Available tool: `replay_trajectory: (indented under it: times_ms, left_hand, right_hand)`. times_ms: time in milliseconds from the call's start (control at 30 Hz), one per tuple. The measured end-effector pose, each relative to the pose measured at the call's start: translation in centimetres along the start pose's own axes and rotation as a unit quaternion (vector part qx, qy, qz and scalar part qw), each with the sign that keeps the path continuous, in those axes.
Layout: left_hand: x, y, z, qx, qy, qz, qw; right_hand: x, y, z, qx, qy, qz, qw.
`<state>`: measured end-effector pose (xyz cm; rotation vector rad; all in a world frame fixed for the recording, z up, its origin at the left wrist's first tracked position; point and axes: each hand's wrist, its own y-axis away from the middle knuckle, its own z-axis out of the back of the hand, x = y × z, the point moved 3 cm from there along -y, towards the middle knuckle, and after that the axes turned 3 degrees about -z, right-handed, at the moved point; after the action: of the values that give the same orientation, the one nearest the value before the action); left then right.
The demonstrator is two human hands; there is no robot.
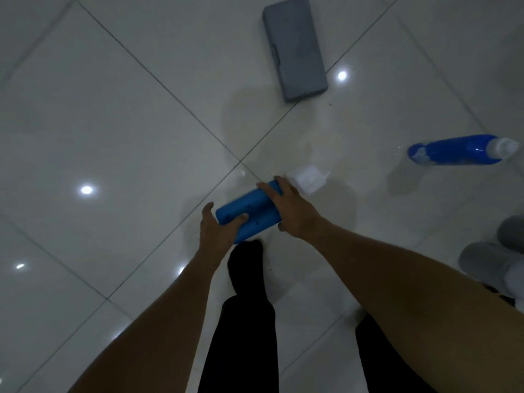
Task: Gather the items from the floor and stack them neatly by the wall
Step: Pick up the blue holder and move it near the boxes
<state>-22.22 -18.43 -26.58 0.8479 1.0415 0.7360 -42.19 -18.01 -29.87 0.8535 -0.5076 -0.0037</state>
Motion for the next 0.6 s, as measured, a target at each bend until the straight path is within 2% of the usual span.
replay_trajectory:
  times_ms: [133, 333, 600]
  left_hand:
    - [1.1, -1.8, 0.0, 0.062, 0.045, 0.032, 0.997]
    - [2.5, -2.2, 0.7, 0.081, -0.003, 0.006, 0.997]
    - [2.1, 2.1, -0.6, 0.083, -0.033, -0.034, 0.995]
  right_hand:
    - [-0.3, -1.3, -0.9, -0.01, -0.041, 0.028, 0.999]
    - [-0.5, -0.6, -1.5, -0.044, -0.057, 0.063, 0.995]
    - [-1.9, 5.1, -2.5, -0.079, -0.128, 0.034, 0.988]
